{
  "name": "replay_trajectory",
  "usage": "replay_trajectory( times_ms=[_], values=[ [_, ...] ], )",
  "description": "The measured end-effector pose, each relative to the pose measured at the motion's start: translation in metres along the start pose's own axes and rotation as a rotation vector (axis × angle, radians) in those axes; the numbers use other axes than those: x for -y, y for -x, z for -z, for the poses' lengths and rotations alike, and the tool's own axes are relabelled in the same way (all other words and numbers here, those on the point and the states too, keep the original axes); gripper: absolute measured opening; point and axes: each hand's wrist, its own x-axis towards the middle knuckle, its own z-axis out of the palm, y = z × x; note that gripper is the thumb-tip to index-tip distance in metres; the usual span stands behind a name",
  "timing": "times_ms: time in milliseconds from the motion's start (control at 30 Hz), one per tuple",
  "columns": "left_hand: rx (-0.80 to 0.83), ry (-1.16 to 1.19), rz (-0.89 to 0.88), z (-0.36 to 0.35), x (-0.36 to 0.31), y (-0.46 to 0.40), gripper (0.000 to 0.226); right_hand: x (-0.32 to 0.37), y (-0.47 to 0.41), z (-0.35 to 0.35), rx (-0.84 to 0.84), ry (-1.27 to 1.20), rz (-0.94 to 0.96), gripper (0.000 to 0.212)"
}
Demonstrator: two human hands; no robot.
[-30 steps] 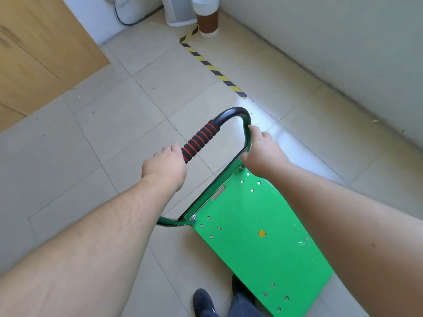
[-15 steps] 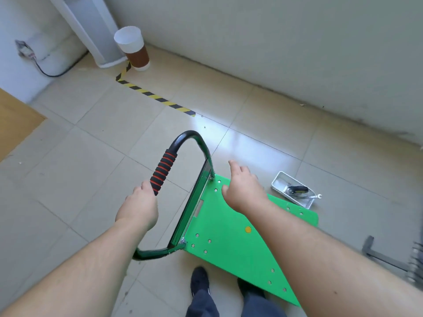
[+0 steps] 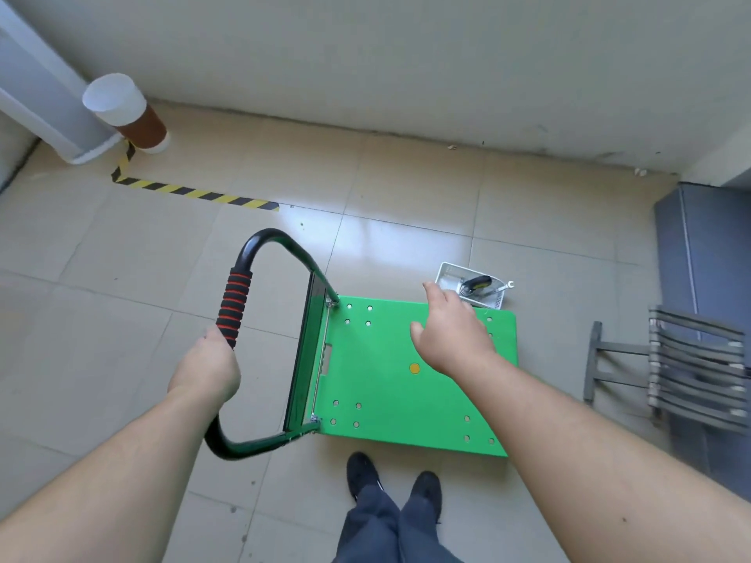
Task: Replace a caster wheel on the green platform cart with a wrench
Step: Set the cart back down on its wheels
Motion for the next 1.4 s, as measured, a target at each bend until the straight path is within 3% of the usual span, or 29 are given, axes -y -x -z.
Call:
replay_trajectory(
  times_ms=[133, 567, 933, 1400],
  values=[
    [0.036, -0.03, 0.001, 0.002, -0.014, 0.013, 0.024, -0.024, 0.02, 0.003, -0.006, 0.027, -0.035, 0.068],
    [0.082, 0.084, -0.089, -0.011, 0.005, 0.021, 0.077, -0.011, 0.076, -0.03, 0.039, 0.013, -0.149, 0.069],
    [0.088, 0.139, -0.139, -0.001, 0.036, -0.008, 0.077, 0.033, 0.087, -0.048, 0.01, -0.005, -0.195, 0.068],
    [0.007, 0.048, -0.138, 0.037, 0.111, -0.079, 0.078, 0.088, 0.076, -0.077, 0.038, 0.004, -0.189, 0.068]
  ],
)
